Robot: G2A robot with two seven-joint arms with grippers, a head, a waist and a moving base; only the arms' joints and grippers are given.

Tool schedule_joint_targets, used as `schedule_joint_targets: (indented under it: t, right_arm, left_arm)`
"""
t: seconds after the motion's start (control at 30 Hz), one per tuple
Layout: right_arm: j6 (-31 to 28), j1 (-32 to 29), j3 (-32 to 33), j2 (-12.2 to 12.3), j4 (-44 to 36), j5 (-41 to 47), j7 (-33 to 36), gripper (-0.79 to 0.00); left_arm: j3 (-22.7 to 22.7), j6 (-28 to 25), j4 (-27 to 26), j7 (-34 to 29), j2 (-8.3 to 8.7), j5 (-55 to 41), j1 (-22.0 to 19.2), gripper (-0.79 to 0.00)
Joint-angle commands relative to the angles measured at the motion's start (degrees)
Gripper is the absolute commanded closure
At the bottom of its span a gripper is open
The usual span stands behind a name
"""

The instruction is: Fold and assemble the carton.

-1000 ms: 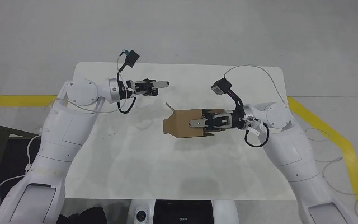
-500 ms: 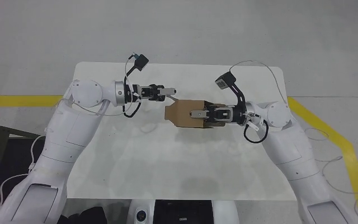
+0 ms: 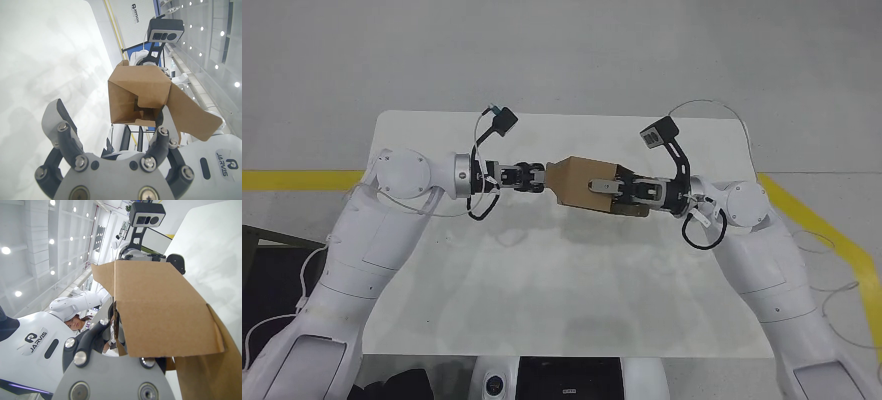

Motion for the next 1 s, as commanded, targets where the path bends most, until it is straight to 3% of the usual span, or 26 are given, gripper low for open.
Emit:
schedule_joint_targets:
  t: [0.0, 0.97]
  right_arm:
    - [0.01, 0.08, -0.28, -0.07, -0.17, 0.07, -0.04, 0.000]
    - [0.22, 0.11, -1.46, -0.36, 1.02, -1.52, -1.59, 0.000]
  left_arm:
    - [0.26, -0.01, -0.14, -0.04, -0.04, 0.03, -0.03, -0.785]
    - [-0.28, -0.73, 0.71, -0.38, 0.20, 1.33, -0.66, -0.785]
